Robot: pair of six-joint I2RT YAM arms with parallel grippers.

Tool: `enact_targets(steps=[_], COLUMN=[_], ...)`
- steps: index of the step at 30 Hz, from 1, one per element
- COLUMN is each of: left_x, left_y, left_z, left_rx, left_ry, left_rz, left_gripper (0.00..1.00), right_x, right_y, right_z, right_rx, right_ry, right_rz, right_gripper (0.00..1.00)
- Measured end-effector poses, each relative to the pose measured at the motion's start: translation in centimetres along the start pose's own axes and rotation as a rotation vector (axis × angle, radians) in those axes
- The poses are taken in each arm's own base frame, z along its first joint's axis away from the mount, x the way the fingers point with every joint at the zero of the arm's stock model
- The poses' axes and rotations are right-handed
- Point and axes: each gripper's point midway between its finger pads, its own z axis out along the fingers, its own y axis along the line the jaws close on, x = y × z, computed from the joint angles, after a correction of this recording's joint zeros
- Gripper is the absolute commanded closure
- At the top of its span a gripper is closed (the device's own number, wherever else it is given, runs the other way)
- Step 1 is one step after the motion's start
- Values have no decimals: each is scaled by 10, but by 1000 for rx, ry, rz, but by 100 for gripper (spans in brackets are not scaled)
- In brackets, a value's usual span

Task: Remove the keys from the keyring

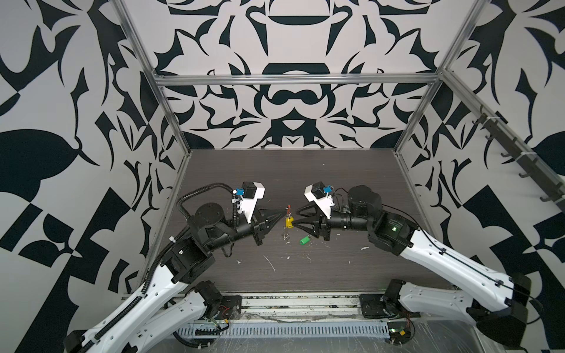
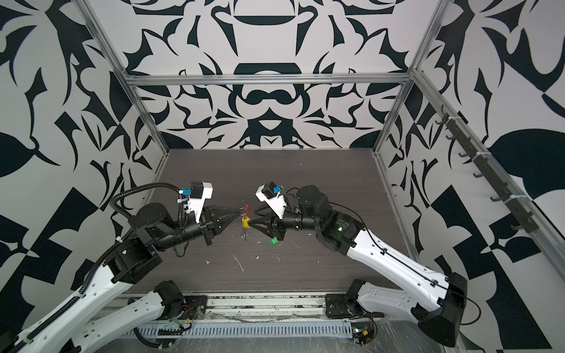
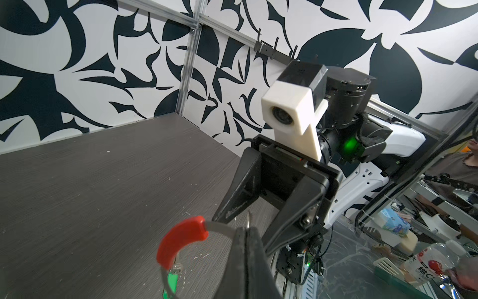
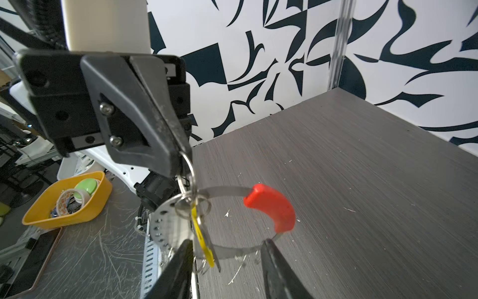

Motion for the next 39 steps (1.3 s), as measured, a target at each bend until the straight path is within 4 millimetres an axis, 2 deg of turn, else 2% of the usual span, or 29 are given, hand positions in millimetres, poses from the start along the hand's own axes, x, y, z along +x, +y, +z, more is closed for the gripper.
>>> enact_targets(steps=[3, 15, 22, 28, 39], left_x=[0, 2, 3, 2, 7], left_y=[0, 3, 3, 3, -4], left_z=[1, 5, 5, 4, -1], left_rx=[2, -2, -3, -5, 25], left_ry=[0, 9, 11, 10, 37], left_rz=[0, -6, -11, -7, 13], left_gripper=[100, 100, 100, 100, 100], right_x=[3, -4, -2, -4, -19], right_y=[2, 9, 9, 7, 11], right_z=[3, 7, 8, 5, -15], right_rx=[-21, -69, -70, -48, -19], right_ry=[12, 6, 14, 33, 106], right_rz=[6, 2, 11, 14, 11], right_gripper=[55, 77, 100, 100, 100])
